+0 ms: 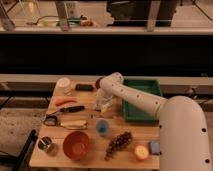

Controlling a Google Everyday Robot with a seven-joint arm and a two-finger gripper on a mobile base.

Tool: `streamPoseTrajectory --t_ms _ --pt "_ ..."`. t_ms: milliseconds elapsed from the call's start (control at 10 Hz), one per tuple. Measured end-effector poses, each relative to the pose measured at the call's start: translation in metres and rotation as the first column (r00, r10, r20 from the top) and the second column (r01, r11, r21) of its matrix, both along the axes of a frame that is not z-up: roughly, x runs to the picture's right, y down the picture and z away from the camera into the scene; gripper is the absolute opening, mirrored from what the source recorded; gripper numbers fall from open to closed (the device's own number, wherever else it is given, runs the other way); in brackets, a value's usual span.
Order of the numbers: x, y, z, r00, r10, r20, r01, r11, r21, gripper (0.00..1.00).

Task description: Wipe table surface with towel

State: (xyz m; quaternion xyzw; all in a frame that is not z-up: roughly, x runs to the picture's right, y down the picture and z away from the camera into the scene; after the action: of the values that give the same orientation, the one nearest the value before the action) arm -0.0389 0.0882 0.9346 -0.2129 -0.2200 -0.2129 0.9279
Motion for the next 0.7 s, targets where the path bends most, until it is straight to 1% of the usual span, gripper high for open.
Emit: streamPoseTrajectory --t_ms 100,300,500,600,700 --pt "-0.0002 0.0012 0.0006 1.000 0.005 0.005 -0.005 1.0000 -0.006 0.56" --pt "0.0015 0.0002 -0.0009 1.000 0.000 0.002 0.000 1.0000 -0.004 0.41" --pt "0.0018 0.0011 -0.0008 1.000 -0.002 0.002 0.002 1.0000 -0.004 0.20" --pt "0.0016 -0.0004 -0.0041 1.000 0.007 0.009 -0.007 1.0000 -0.001 0.10" --pt "0.0074 -0.0017 -0.0065 1.000 0.013 0.006 -0.013 0.9999 0.003 0.03"
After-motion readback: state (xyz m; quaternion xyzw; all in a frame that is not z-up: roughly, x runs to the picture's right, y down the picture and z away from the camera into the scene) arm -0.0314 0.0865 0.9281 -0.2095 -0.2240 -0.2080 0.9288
